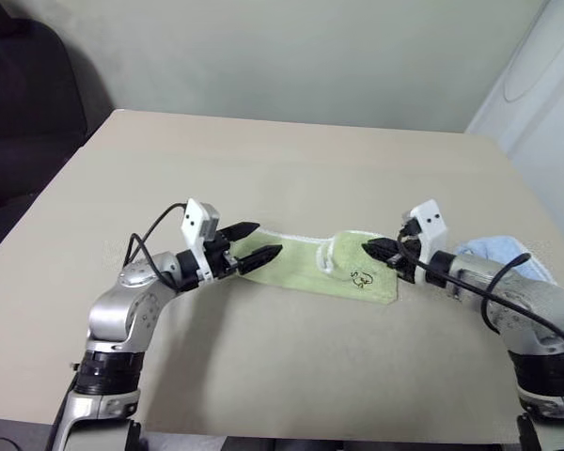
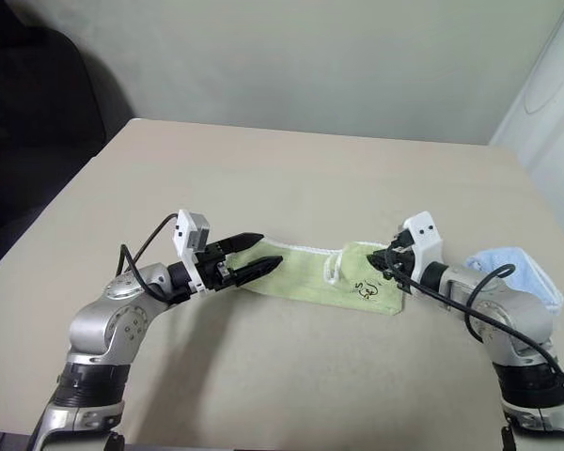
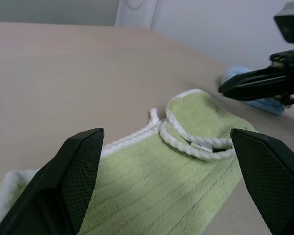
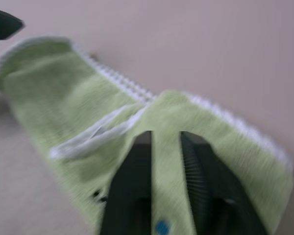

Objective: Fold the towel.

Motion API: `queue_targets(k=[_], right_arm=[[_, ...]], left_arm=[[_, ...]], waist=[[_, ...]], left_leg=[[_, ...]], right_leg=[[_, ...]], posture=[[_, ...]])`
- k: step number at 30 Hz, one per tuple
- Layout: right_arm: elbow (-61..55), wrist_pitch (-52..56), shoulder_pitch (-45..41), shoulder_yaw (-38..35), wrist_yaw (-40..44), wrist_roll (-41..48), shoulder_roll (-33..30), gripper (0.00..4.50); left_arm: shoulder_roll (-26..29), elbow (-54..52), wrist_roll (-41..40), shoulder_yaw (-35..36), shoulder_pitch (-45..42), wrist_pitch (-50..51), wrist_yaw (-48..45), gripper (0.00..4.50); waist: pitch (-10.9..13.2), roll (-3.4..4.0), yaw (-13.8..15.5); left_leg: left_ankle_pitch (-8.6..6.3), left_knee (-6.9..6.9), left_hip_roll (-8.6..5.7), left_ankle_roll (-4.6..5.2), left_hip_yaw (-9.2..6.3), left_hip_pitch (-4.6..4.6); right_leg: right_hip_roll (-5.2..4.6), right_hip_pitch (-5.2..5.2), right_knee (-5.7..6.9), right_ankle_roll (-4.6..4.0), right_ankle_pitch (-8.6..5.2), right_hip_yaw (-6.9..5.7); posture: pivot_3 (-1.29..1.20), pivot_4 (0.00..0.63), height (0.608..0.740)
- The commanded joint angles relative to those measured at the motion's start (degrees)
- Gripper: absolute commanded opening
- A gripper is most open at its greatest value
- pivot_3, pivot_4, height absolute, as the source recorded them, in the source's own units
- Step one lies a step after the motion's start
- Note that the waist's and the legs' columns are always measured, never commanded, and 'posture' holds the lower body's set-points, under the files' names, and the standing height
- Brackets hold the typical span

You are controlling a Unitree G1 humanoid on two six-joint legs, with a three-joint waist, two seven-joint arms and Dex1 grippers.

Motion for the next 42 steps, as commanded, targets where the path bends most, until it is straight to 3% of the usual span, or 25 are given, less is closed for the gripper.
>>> queue_targets(k=[1, 10, 18, 21, 27, 32, 42], right_arm=[[3.84, -8.64, 2.38, 2.98, 3.12, -4.96, 2.83, 0.78], [22.10, -23.71, 6.36, 6.61, 4.45, -15.44, 10.63, 0.78], [11.38, -26.01, 7.74, 3.11, 8.62, -14.40, 7.88, 0.78], [5.80, -25.12, 6.90, 1.16, 10.10, -13.24, 5.10, 0.78], [2.12, -24.23, 2.04, -1.36, 12.32, -13.23, 1.06, 0.78], [5.09, -25.82, -3.34, -1.61, 13.88, -14.62, 0.49, 0.78], [10.03, -29.40, -6.50, 0.20, 14.56, -16.80, 3.78, 0.78]], left_arm=[[0.71, -1.80, -0.95, 1.18, -0.10, 0.02, -0.05, 4.50], [1.50, -5.22, -2.14, 2.96, 2.77, 1.74, 1.84, 4.50], [4.38, -6.58, -3.94, 6.47, 6.24, 3.92, 3.24, 4.50], [3.12, -8.45, -8.65, 10.81, 8.42, 7.70, 6.54, 4.50], [-2.68, -13.91, -23.61, 19.89, 12.78, 19.14, 21.32, 4.50], [-6.04, -19.91, -34.67, 22.18, 17.93, 24.52, 33.75, 4.50], [-12.58, -16.45, -55.25, 21.76, 19.07, 21.28, 64.46, 4.50]], waist=[[0.01, 0.01, 0.08], [-0.09, -0.15, -0.12], [-0.19, -0.27, -0.06], [-0.16, -0.25, -0.08], [-0.12, -0.24, -0.14], [0.07, -0.09, -0.20], [0.34, 0.09, 0.08]], left_leg=[[0.00, 0.00, 0.00, 0.00, -0.03, 0.00], [-0.15, -0.01, 0.01, -0.24, -0.04, 0.30], [-0.25, -0.04, 0.01, -0.33, -0.05, 0.30], [-0.28, -0.08, 0.01, -0.37, -0.02, 0.17], [-0.22, -0.08, 0.00, -0.36, 0.05, 0.22], [-0.22, -0.09, 0.03, -0.38, 0.07, 0.30], [0.16, -0.08, 0.02, -0.86, 0.10, 0.42]], right_leg=[[0.00, 0.00, 0.00, 0.02, 0.01, -0.01], [0.01, 0.24, 0.01, -0.03, 0.07, -0.01], [0.01, 0.23, 0.00, -0.18, -0.03, -0.01], [0.01, 0.12, -0.03, -0.13, -0.09, -0.02], [0.02, 0.16, 0.00, -0.17, -0.07, 0.02], [0.05, 0.18, 0.01, -0.16, -0.07, 0.03], [0.08, 0.31, 0.04, -0.21, -0.04, -0.02]], posture=[[0.00, 0.150, 0.740], [0.00, 0.150, 0.740], [0.00, 0.150, 0.740], [0.00, 0.150, 0.740], [0.00, 0.150, 0.740], [0.00, 0.150, 0.740], [0.00, 0.150, 0.740]])
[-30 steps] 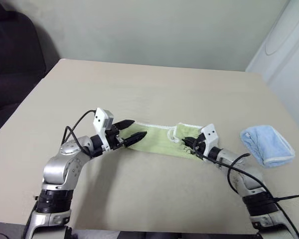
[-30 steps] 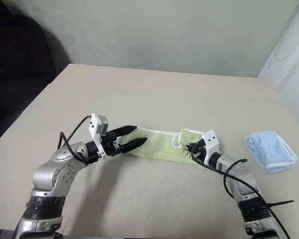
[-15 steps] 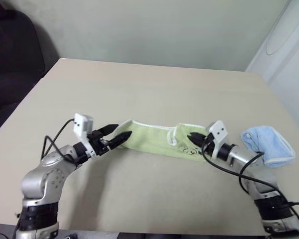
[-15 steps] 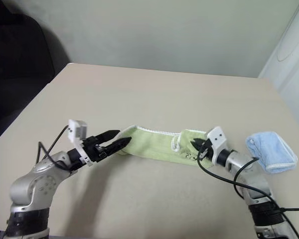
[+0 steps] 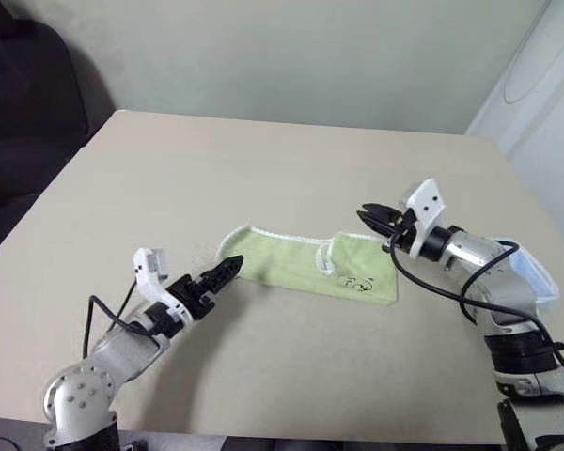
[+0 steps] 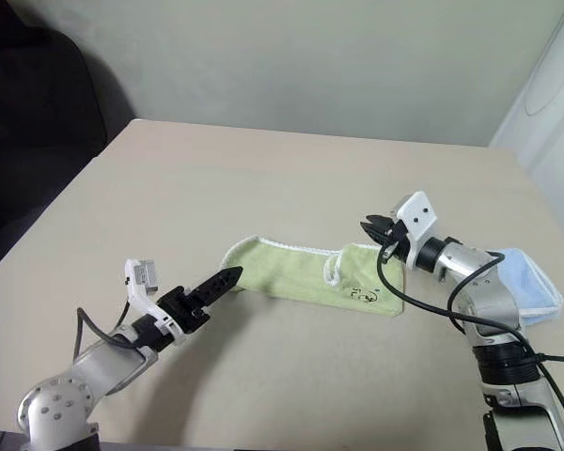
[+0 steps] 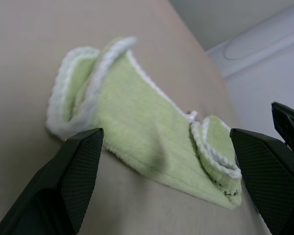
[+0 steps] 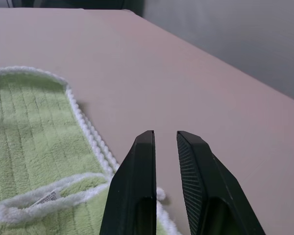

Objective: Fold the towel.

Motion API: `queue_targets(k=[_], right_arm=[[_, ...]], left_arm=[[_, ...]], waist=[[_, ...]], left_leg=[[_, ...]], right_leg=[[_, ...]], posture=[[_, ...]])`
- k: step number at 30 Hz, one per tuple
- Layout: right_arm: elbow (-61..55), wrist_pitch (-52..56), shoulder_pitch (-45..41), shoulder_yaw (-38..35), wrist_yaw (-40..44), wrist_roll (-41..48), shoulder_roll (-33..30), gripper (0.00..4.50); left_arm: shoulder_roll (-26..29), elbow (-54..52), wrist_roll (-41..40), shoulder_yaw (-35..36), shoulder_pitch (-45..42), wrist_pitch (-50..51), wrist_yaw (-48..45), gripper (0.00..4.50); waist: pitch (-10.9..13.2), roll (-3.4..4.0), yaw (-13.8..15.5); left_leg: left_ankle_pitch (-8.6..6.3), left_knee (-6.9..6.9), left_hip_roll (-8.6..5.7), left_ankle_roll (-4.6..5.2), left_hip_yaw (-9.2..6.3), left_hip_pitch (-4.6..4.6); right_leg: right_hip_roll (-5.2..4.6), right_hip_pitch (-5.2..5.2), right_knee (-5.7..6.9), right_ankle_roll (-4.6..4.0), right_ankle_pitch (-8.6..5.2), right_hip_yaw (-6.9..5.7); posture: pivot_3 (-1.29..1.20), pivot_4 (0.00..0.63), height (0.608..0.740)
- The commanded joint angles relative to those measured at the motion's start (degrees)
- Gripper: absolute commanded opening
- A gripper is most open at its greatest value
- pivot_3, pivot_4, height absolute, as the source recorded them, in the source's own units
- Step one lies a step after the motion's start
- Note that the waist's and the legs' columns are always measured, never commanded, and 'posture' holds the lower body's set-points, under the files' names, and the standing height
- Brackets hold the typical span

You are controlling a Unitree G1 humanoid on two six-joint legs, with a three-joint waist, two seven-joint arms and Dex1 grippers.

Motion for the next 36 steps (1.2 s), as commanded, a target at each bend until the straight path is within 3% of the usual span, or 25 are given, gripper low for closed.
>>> queue_targets(k=[1, 13, 22, 28, 32, 36], right_arm=[[-0.59, -1.87, -1.55, -0.41, 0.54, -0.33, 0.74, 0.78], [-0.67, -2.66, -1.63, -1.69, -1.18, -1.47, 1.77, 0.78], [-3.30, -1.74, 0.81, -1.89, -2.26, -1.27, 1.88, 0.78], [-3.94, -1.52, 1.53, -1.45, -2.61, -1.16, 2.36, 0.78], [-3.94, -1.53, 1.83, -1.10, -2.69, -1.23, 2.82, 0.78], [-3.50, -1.71, 1.50, -0.35, -2.59, -1.56, 3.67, 0.78]], left_arm=[[-1.88, 2.37, -7.76, 0.29, -1.45, -4.09, 10.03, 4.50], [0.45, 14.02, -15.34, -5.10, -7.77, -4.03, 23.16, 4.50], [11.12, 17.60, -9.85, -0.47, -9.61, -6.65, 10.64, 4.50], [17.03, 18.16, -9.09, 3.18, -9.22, -5.33, 7.50, 4.50], [17.57, 15.15, -12.93, 3.20, -7.20, -3.88, 8.03, 4.50], [16.04, 7.36, -24.10, 0.14, -1.52, -4.06, 13.00, 4.50]], waist=[[0.06, 0.05, 0.01], [0.22, 0.30, -0.01], [0.28, 0.33, -0.23], [0.30, 0.31, -0.38], [0.31, 0.26, -0.14], [0.41, 0.12, -0.10]], left_leg=[[0.01, 0.00, -0.01, 0.01, 0.03, 0.00], [0.05, 0.00, -0.01, -0.03, 0.09, 0.44], [-0.05, -0.01, 0.07, -0.09, 0.06, 0.50], [-0.11, -0.01, 0.46, -0.10, 0.01, 0.49], [-0.29, -0.01, 0.43, -0.44, 0.01, 0.48], [-0.29, 0.00, 0.41, -0.45, 0.02, 0.48]], right_leg=[[0.00, 0.01, 0.00, 0.00, 0.00, 0.00], [0.10, 0.43, 0.02, -0.01, 0.01, -0.03], [0.45, 0.44, 0.02, -0.05, 0.01, -0.01], [0.82, 0.36, 0.00, -0.49, -0.07, 0.01], [0.82, 0.36, 0.00, -0.63, -0.15, 0.01], [0.82, 0.37, 0.00, -0.67, -0.16, 0.02]], posture=[[0.00, 0.150, 0.740], [0.00, 0.150, 0.740], [0.00, 0.150, 0.740], [0.00, 0.150, 0.740], [0.00, 0.150, 0.740], [0.00, 0.150, 0.740]])
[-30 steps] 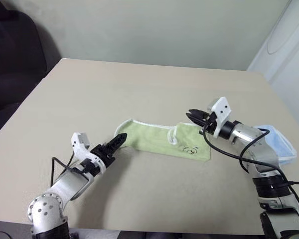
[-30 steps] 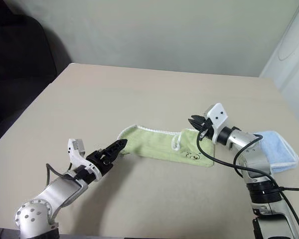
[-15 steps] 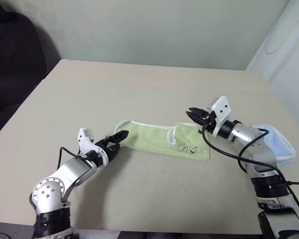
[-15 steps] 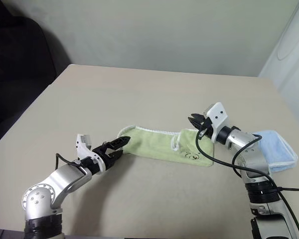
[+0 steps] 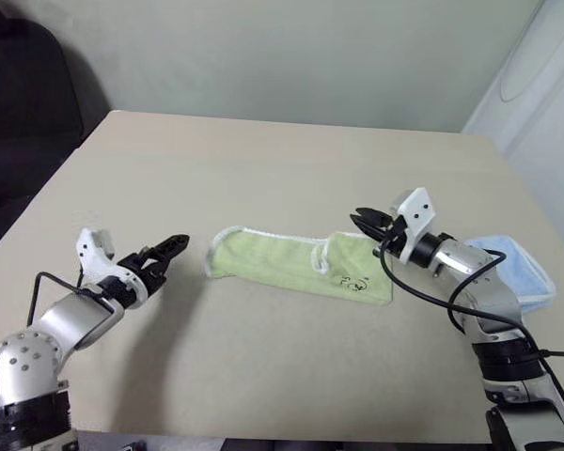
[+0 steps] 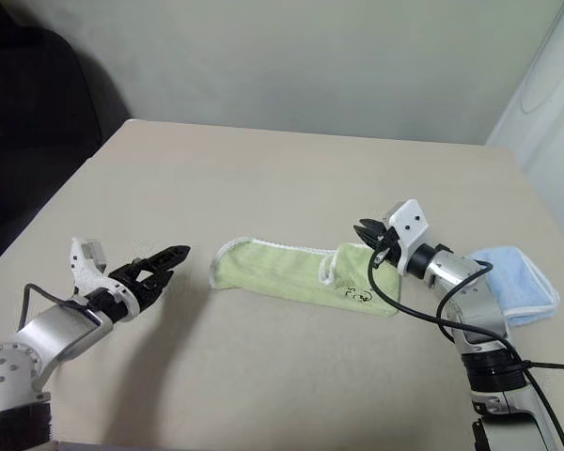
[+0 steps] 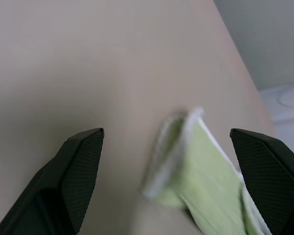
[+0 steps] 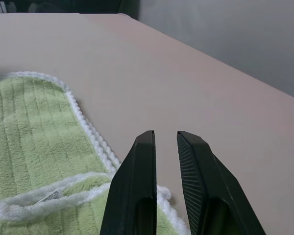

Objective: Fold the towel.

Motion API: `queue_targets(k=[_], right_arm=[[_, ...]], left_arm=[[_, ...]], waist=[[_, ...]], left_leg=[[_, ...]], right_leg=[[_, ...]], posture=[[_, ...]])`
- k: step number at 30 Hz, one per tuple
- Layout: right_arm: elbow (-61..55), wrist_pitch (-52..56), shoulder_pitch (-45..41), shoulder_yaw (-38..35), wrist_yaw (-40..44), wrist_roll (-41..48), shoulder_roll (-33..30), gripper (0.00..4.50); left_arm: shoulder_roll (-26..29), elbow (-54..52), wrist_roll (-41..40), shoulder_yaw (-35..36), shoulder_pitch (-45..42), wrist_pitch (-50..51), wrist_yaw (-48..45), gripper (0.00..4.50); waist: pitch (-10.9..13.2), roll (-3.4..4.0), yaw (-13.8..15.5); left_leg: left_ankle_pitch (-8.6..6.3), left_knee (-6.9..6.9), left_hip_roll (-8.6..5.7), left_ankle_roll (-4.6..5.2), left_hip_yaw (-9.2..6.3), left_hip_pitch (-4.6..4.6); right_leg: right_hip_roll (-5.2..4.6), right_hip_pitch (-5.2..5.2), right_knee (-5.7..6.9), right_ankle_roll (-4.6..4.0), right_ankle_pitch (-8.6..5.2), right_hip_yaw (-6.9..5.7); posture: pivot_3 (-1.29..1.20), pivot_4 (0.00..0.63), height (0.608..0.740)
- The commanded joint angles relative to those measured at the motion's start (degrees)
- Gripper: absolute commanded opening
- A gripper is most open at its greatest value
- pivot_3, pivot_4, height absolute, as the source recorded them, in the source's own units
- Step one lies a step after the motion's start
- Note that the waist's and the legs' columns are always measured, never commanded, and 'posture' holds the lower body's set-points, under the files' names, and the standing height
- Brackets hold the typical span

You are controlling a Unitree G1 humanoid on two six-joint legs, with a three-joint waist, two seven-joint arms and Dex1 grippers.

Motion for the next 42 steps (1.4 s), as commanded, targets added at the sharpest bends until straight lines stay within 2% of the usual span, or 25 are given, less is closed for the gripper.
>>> queue_targets(k=[1, 5, 11, 15, 20, 26, 34, 42], right_arm=[[-1.60, -0.64, -0.77, -0.23, -0.28, -0.39, 0.45, 0.78], [-0.72, -0.93, -1.26, 0.01, 0.19, -0.66, 0.72, 0.78], [-0.12, -1.14, -1.91, -0.01, 0.39, -1.21, 1.09, 0.78], [-0.44, -1.03, -1.77, -0.46, 0.13, -1.33, 0.92, 0.78], [-0.71, -0.92, -1.52, -1.02, -0.35, -1.41, 0.78, 0.78], [-1.09, -0.94, -0.99, -1.18, -0.83, -1.56, 1.02, 0.78], [-0.63, -1.58, -1.14, -1.04, -1.40, -1.72, 1.59, 0.78], [-0.44, -1.80, -1.39, -0.87, -1.46, -1.92, 1.70, 0.78]], left_arm=[[-0.01, -8.91, -9.73, -3.33, 4.01, 0.40, 3.69, 4.50], [0.24, -11.82, -15.10, -7.71, 5.48, -2.65, 8.16, 4.50], [-3.99, -10.46, -15.47, -12.33, 0.40, -8.68, 17.93, 4.50], [-7.45, -9.39, -15.47, -15.31, -2.87, -12.48, 28.26, 4.50], [-9.83, -10.02, -15.47, -15.60, -4.12, -14.16, 34.65, 4.50], [-9.34, -9.24, -15.47, -14.36, -3.56, -16.48, 41.42, 4.50], [-5.15, -2.38, -13.73, -13.92, -6.66, -16.96, 40.78, 4.50], [-5.07, 3.41, -8.47, -13.84, -11.94, -16.54, 37.48, 4.50]], waist=[[0.03, -0.04, 0.03], [0.06, -0.06, 0.18], [0.08, -0.04, 0.20], [0.08, -0.04, 0.20], [0.10, -0.05, 0.15], [0.14, 0.02, 0.04], [0.16, 0.05, -0.32], [0.24, 0.18, -0.30]], left_leg=[[0.00, 0.00, -0.02, 0.00, -0.01, 0.00], [-0.07, 0.00, -0.04, 0.13, -0.03, 0.01], [-0.14, 0.02, -0.01, 0.34, -0.04, 0.03], [0.12, 0.02, -0.09, -0.09, 0.06, 0.06], [0.13, 0.02, -0.12, -0.07, 0.22, 0.20], [0.06, 0.00, -0.12, -0.02, 0.38, 0.45], [-0.21, -0.02, 0.02, 0.27, 0.60, 0.67], [-0.43, 0.01, 0.40, 0.46, 0.73, 1.01]], right_leg=[[0.01, 0.00, 0.01, 0.00, 0.00, -0.01], [0.02, 0.01, 0.02, -0.01, 0.00, -0.02], [0.04, 0.03, 0.09, -0.10, 0.05, -0.06], [0.06, 0.06, 0.08, -0.09, 0.05, -0.11], [0.09, 0.15, 0.08, -0.09, 0.05, -0.16], [0.18, 0.30, 0.08, -0.09, 0.05, -0.16], [0.49, 0.33, 0.16, -0.14, 0.08, -0.11], [0.89, 0.59, 0.17, -0.15, 0.09, 0.00]], posture=[[0.00, 0.150, 0.740], [0.00, 0.150, 0.740], [0.00, 0.150, 0.740], [0.00, 0.150, 0.740], [0.00, 0.150, 0.740], [0.00, 0.150, 0.740], [0.00, 0.150, 0.740], [0.00, 0.150, 0.740]])
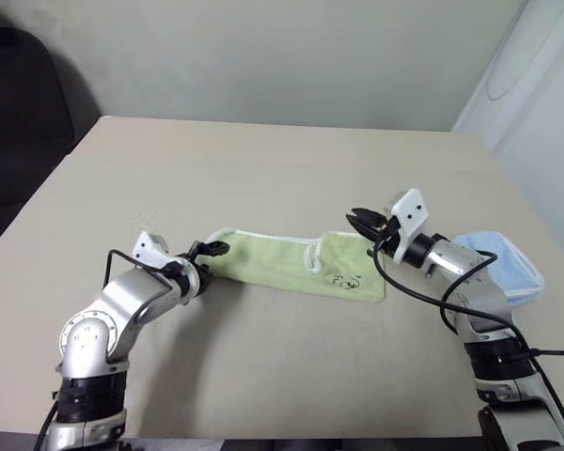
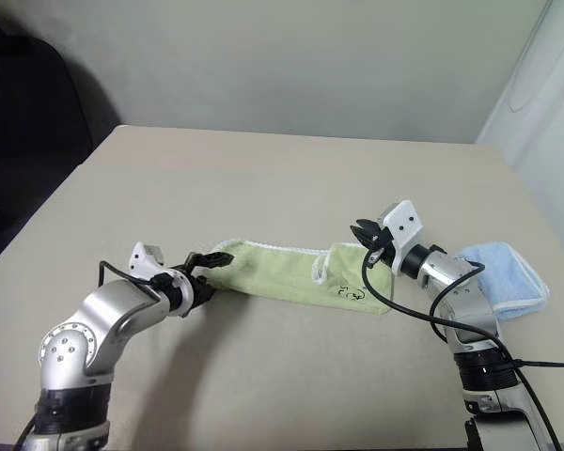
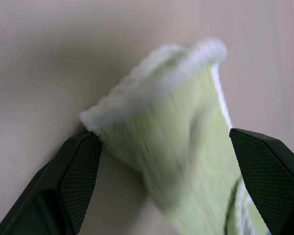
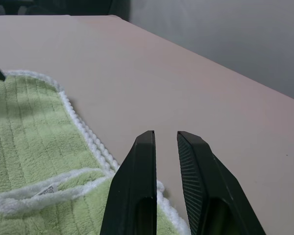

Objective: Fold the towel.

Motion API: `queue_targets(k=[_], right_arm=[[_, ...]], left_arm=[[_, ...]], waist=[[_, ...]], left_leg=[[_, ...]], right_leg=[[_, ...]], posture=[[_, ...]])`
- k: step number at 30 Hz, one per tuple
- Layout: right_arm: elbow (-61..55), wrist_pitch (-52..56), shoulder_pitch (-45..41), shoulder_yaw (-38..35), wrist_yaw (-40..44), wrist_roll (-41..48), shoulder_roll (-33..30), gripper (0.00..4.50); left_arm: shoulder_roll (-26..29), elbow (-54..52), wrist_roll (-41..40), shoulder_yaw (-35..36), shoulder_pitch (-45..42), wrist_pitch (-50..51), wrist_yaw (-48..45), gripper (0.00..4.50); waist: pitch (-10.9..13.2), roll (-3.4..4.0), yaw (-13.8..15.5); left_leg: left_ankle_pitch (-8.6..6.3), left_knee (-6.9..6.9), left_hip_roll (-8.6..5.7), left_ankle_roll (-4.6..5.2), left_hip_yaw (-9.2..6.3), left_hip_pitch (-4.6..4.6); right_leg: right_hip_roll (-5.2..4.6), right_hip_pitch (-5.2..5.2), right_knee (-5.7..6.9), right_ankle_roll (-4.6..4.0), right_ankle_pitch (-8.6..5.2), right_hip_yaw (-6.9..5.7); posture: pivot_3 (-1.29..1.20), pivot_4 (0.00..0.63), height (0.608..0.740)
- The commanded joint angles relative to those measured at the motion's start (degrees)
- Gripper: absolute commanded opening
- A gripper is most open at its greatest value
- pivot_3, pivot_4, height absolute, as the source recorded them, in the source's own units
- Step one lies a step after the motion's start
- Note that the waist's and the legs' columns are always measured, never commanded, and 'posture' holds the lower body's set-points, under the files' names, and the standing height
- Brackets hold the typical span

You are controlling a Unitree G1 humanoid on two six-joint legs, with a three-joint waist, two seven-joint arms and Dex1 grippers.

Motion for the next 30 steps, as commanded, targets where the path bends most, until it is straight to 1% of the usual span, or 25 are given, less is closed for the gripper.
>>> queue_targets(k=[1, 3, 4, 14, 15, 18, 23, 27, 30], right_arm=[[-1.56, -1.32, -0.91, -1.23, -0.51, -0.18, 0.04, 0.78], [-1.65, -1.28, -0.98, -1.25, -0.54, -0.25, 0.09, 0.74], [-1.64, -1.29, -1.01, -1.28, -0.55, -0.30, 0.07, 0.74], [-1.80, -1.30, -0.93, -1.76, -0.63, -0.45, -0.42, 0.74], [-1.80, -1.29, -0.98, -1.76, -0.65, -0.46, -0.42, 0.74], [-1.74, -1.28, -1.18, -1.71, -0.69, -0.51, -0.41, 0.74], [-1.80, -1.25, -1.30, -1.71, -0.61, -0.44, -0.48, 0.74], [-1.81, -1.14, -1.43, -1.63, -0.44, -0.34, -0.49, 0.74], [-1.77, -0.97, -1.59, -1.77, -0.51, -0.15, -0.41, 0.74]], left_arm=[[0.03, 3.47, 4.34, 1.43, -1.14, -0.91, -1.25, 4.50], [-0.56, 4.02, 4.95, 1.43, -1.52, -0.65, -1.79, 4.11], [-0.94, 4.12, 5.16, 1.45, -1.65, -0.56, -2.01, 3.84], [-3.77, 2.50, 6.22, 2.13, -1.65, -0.35, -1.85, 0.11], [-4.05, 2.21, 6.32, 2.19, -1.74, -0.37, -2.06, 0.05], [-4.85, 0.80, 6.84, 3.05, -2.45, -0.80, -5.13, 0.05], [-3.74, -3.22, 7.47, 4.34, -4.79, 0.76, -17.02, 0.05], [0.08, -5.79, 9.04, 4.17, -6.92, 3.89, -27.27, 0.05], [4.03, -7.02, 12.44, 2.24, -9.13, 7.10, -35.06, 0.05]], waist=[[0.01, 0.01, 0.00], [0.01, 0.02, 0.00], [0.02, 0.03, 0.00], [0.04, 0.01, 0.02], [0.04, 0.00, 0.02], [0.04, -0.01, 0.02], [0.21, -0.27, 0.41], [0.29, -0.40, 0.45], [0.30, -0.41, 0.43]], left_leg=[[0.00, 0.00, 0.00, 0.02, 0.03, 0.01], [0.00, 0.00, 0.02, 0.03, 0.05, 0.03], [-0.01, 0.00, 0.02, 0.04, 0.07, 0.04], [0.00, 0.00, 0.08, 0.05, 0.14, 0.03], [0.00, 0.00, 0.08, 0.04, 0.15, 0.03], [-0.02, 0.00, 0.07, 0.08, 0.15, 0.03], [-0.08, 0.04, 0.07, 0.14, 0.09, -0.05], [-0.10, 0.08, 0.08, 0.13, 0.09, -0.09], [-0.12, 0.07, 0.10, 0.12, 0.07, -0.10]], right_leg=[[0.03, 0.00, 0.00, 0.00, 0.00, 0.01], [0.08, 0.00, -0.01, 0.00, 0.00, 0.01], [0.10, 0.00, -0.01, 0.00, 0.00, 0.02], [0.18, -0.01, -0.12, -0.02, -0.01, 0.06], [0.18, -0.01, -0.12, -0.02, -0.01, 0.06], [0.18, -0.01, -0.12, -0.02, -0.01, 0.07], [0.18, -0.03, -0.13, -0.03, -0.01, 0.07], [0.14, -0.04, -0.16, -0.06, 0.01, 0.09], [0.13, -0.05, -0.17, -0.07, 0.01, 0.10]], posture=[[0.00, 0.150, 0.740], [0.00, 0.150, 0.740], [0.00, 0.150, 0.740], [0.00, 0.150, 0.740], [0.00, 0.150, 0.740], [0.00, 0.150, 0.740], [0.00, 0.150, 0.740], [0.00, 0.150, 0.740], [0.00, 0.150, 0.740]])
